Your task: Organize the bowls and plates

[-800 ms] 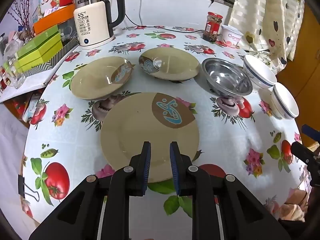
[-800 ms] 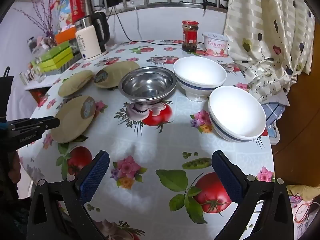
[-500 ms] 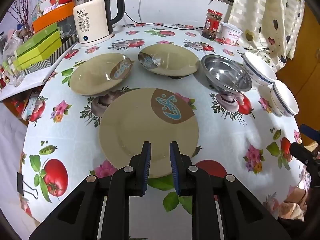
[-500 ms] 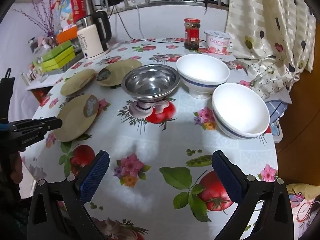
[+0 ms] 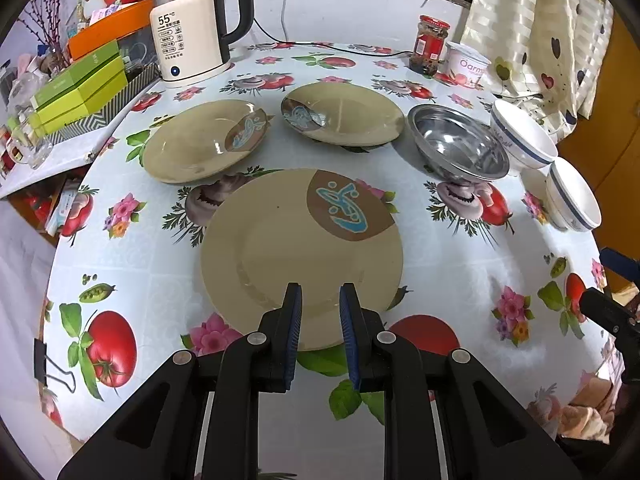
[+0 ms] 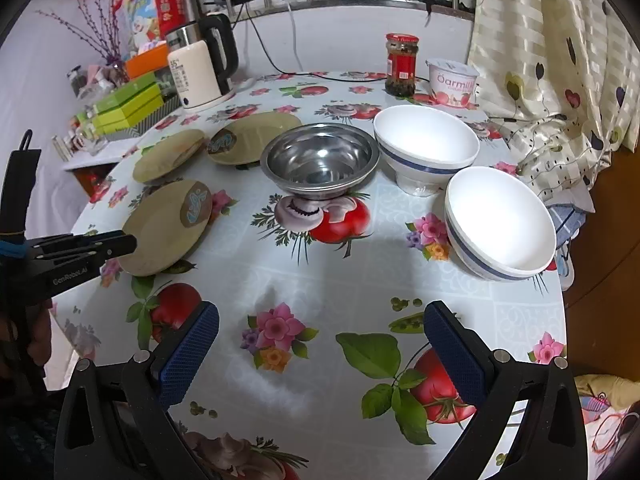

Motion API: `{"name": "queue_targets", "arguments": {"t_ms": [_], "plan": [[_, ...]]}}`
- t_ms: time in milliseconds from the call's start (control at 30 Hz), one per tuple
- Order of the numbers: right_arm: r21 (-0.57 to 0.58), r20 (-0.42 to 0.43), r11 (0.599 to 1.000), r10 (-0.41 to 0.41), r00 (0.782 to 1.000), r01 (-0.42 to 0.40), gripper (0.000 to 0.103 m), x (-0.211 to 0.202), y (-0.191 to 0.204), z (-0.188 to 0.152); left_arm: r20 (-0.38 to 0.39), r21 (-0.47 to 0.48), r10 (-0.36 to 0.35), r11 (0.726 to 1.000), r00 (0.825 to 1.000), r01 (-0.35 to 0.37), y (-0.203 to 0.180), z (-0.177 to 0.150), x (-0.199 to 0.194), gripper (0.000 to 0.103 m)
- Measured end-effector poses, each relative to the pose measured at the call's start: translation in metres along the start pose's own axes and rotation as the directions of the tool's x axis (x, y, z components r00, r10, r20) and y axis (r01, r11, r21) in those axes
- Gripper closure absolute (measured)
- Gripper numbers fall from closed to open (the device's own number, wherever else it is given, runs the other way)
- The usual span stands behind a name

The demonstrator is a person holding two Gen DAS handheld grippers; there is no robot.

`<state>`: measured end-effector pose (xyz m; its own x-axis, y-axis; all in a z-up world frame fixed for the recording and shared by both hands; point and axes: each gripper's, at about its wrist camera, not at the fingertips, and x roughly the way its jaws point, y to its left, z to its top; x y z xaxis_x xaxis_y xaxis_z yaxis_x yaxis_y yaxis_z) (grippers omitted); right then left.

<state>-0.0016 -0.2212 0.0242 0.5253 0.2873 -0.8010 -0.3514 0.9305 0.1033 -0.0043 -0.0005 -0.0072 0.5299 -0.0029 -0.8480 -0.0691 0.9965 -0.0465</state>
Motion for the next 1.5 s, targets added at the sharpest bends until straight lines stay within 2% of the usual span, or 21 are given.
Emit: {"name": "queue_targets", "arguments": {"t_ms": [1133,1500], "plan": [[0.028,-0.033,1.0,-0.006,0.999,0.007,0.0,0.009,-0.006,0.008,-0.023,0.01,-0.003,1.0,1.0,0.003,-0.002,0.005,0.004,0.083],[0.04,-0.038,0.999,-0.005,0.999,0.007,0.0,0.01,-0.011,0.01,-0.031,0.006,-0.026,1.0,0.999,0.027,-0.003,0.008,0.006,0.083]]}}
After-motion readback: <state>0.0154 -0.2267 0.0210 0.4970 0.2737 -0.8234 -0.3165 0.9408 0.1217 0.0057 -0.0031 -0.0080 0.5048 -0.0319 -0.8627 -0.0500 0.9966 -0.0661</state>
